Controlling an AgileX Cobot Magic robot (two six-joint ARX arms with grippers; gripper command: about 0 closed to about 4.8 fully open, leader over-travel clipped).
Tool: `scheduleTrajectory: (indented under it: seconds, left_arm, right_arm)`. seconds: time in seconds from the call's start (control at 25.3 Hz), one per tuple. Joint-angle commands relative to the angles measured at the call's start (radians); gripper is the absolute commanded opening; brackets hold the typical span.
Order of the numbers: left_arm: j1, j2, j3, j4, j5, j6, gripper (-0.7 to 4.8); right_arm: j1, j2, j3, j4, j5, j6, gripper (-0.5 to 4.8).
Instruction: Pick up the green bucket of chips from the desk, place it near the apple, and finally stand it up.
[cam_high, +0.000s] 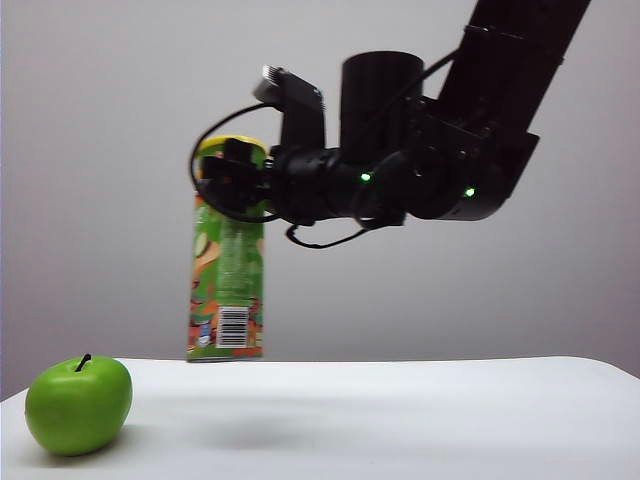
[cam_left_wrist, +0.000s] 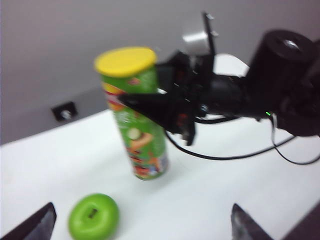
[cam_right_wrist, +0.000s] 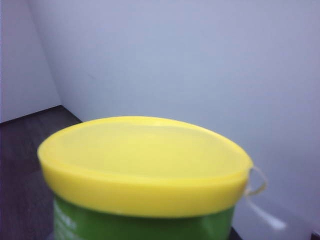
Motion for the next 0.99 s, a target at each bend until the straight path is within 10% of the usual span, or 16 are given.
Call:
scheduleTrajectory:
  seconds: [0.04, 0.99]
  left_arm:
    - [0.0, -0.069, -0.065, 0.014, 0.019, -0.015, 4.79]
    - [0.0, -0.3, -0.143, -0.01, 0.03, -0.107, 4.79]
  right_arm:
    - [0.028, 0.006, 0.007, 0.049, 0.059, -0.047, 2.5]
    - [0.089, 0.19, 0.015, 0.173, 0.179, -0.045, 2.51]
